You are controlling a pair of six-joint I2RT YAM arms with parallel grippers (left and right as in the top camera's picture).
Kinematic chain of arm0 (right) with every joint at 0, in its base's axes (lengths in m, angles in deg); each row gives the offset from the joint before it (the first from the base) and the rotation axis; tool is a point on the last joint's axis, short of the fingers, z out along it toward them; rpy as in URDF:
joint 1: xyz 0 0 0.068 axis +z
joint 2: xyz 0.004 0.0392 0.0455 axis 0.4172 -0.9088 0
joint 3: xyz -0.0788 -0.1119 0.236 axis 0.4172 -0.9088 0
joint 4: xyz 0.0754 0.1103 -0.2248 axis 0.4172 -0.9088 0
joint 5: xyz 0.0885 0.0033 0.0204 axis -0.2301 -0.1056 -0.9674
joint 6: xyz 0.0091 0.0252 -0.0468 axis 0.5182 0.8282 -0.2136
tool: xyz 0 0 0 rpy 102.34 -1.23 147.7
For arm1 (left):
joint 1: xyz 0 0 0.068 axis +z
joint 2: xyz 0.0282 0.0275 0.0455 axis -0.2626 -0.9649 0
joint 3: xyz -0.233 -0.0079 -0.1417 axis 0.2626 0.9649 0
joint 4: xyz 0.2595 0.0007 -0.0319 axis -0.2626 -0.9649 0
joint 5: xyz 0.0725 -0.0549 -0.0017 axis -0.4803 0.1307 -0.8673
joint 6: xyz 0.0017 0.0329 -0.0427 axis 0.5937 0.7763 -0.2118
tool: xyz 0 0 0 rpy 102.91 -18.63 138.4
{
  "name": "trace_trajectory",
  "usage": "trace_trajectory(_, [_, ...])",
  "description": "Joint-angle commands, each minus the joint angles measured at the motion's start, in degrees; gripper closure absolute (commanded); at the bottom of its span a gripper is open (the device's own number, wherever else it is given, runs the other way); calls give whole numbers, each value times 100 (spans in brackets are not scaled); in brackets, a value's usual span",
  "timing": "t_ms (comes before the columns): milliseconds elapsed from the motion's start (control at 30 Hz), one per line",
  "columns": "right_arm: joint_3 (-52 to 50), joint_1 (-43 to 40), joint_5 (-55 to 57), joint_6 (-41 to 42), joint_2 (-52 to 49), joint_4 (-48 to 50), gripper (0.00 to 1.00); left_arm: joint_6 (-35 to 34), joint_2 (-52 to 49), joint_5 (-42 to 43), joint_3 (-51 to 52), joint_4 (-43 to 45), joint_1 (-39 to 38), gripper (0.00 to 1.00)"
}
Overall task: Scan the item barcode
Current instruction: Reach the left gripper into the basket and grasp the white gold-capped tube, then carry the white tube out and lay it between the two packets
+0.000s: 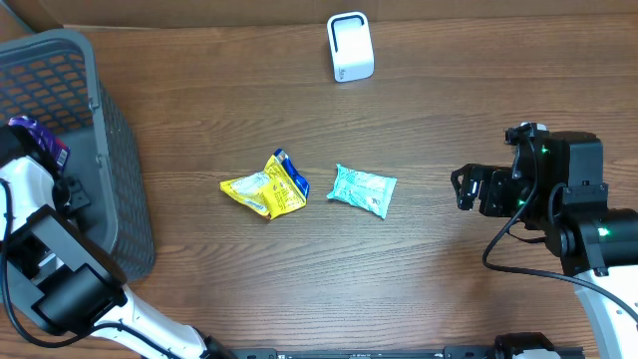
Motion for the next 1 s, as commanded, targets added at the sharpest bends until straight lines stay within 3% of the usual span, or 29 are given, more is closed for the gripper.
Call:
trace_trajectory(0, [103, 26, -31, -9, 0, 50, 0, -352, -227, 1370, -662, -378, -48, 96])
trace_trajectory(200, [103, 26, -31, -7, 0, 96, 0, -393, -227, 2538, -2188, -1357, -129, 96])
trace_trajectory(667, [103, 26, -33, -7, 0, 116, 0, -868, -216, 3453, -5635, -3169, -446, 96])
trace_trajectory(967, [103, 26, -31, -7, 0, 116, 0, -859, 179, 3856, -7226, -3698, -1169, 96])
